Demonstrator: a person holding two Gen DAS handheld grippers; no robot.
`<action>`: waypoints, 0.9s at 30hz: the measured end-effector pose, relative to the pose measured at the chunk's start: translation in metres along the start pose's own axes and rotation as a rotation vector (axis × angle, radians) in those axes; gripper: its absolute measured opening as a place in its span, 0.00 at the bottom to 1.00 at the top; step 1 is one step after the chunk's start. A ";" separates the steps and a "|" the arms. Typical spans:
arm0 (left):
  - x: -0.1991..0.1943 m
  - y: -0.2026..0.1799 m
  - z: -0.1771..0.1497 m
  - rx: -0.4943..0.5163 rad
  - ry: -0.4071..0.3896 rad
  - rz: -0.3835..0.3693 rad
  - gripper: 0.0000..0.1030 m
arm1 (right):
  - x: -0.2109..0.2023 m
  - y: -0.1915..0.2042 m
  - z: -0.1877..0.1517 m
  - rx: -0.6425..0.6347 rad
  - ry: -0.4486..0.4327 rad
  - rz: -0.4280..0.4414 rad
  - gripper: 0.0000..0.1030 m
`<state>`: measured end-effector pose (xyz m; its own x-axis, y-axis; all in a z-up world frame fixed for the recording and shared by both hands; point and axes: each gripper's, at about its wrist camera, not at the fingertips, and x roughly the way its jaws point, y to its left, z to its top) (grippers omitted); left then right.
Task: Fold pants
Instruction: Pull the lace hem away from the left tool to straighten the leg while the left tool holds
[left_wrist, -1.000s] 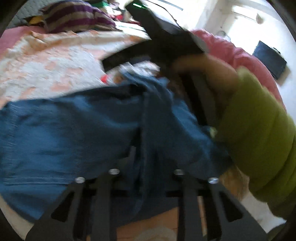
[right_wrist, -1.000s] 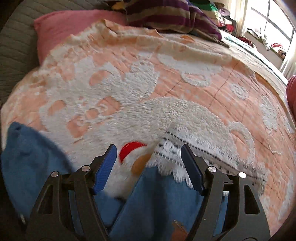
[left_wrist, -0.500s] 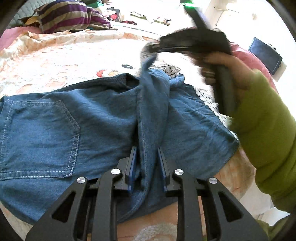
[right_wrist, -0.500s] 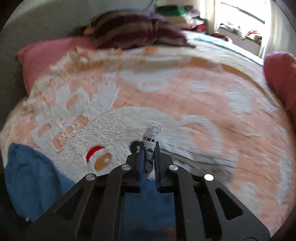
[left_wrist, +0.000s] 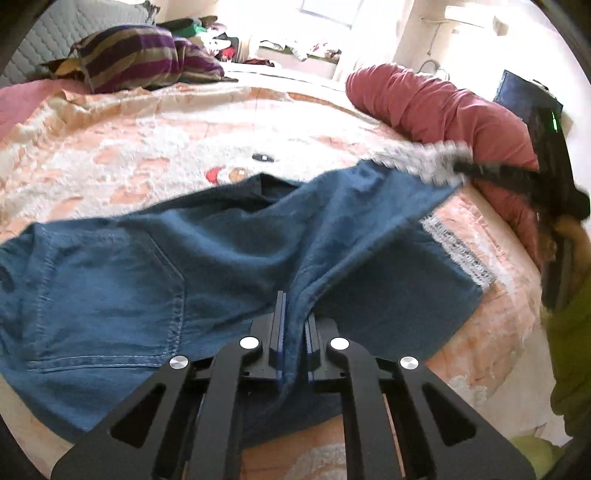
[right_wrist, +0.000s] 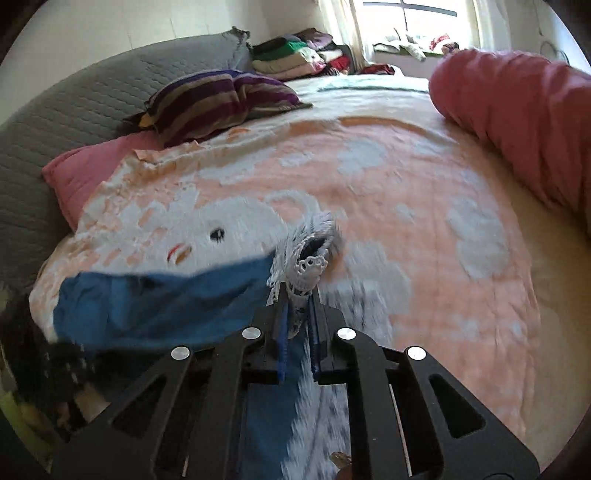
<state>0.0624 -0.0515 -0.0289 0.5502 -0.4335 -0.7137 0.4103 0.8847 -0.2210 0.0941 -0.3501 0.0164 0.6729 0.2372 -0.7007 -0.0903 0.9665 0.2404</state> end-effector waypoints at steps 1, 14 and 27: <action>-0.005 0.000 0.001 0.004 -0.011 -0.001 0.07 | -0.002 -0.002 -0.006 0.010 0.010 0.003 0.05; -0.018 -0.003 -0.021 0.071 0.020 0.021 0.07 | -0.013 -0.017 -0.087 0.121 0.148 0.037 0.05; -0.013 -0.010 -0.025 0.112 0.041 0.058 0.07 | -0.021 -0.032 -0.095 0.155 0.144 0.035 0.06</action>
<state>0.0323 -0.0505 -0.0339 0.5457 -0.3729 -0.7504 0.4585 0.8824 -0.1050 0.0132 -0.3768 -0.0402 0.5586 0.2930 -0.7759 0.0094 0.9332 0.3591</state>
